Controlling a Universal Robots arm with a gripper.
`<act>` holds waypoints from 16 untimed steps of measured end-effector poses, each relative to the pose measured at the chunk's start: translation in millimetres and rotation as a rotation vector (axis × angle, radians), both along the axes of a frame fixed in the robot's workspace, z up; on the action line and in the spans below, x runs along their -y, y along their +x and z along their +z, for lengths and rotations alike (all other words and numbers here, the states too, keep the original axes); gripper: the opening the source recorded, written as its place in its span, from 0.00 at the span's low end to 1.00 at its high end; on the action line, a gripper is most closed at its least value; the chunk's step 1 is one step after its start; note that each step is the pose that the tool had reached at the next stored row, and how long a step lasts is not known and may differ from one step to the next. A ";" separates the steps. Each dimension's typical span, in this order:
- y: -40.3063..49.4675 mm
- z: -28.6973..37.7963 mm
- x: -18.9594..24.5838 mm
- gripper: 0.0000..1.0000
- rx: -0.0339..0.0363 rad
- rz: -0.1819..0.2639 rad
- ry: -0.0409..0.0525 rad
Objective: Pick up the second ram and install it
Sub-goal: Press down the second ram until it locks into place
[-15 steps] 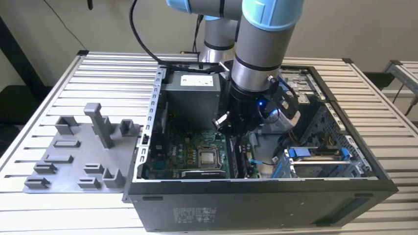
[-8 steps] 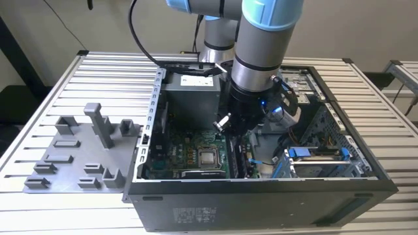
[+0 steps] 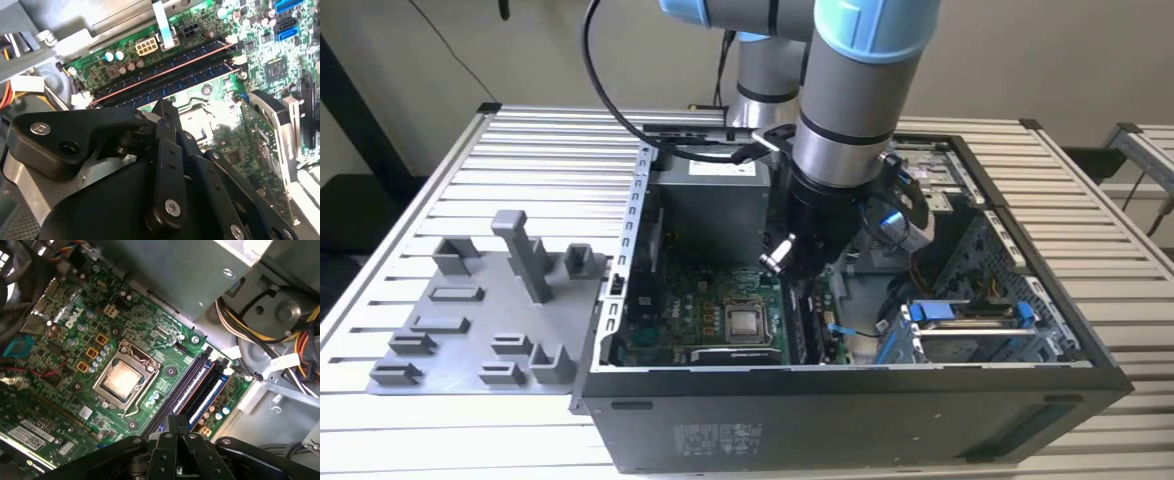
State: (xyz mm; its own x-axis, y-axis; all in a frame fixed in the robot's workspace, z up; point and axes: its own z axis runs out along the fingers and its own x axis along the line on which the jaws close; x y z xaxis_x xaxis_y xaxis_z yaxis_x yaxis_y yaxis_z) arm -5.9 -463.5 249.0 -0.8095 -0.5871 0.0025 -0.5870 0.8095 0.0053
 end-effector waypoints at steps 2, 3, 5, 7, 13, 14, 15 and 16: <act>-0.1 0.0 0.0 0.11 0.0000 0.035 0.0000; -0.1 0.0 0.0 0.11 0.0000 0.053 -0.0001; -0.2 0.0 0.0 0.11 0.0000 0.088 -0.0002; -0.3 0.0 0.0 0.11 -0.0001 0.123 -0.0004; -0.6 0.1 0.0 0.11 0.0000 0.231 -0.0007; -0.6 0.0 0.0 0.11 -0.0001 0.249 -0.0007; -0.6 0.0 0.0 0.11 0.0000 0.267 -0.0007; -0.6 0.0 0.0 0.11 0.0000 0.285 -0.0006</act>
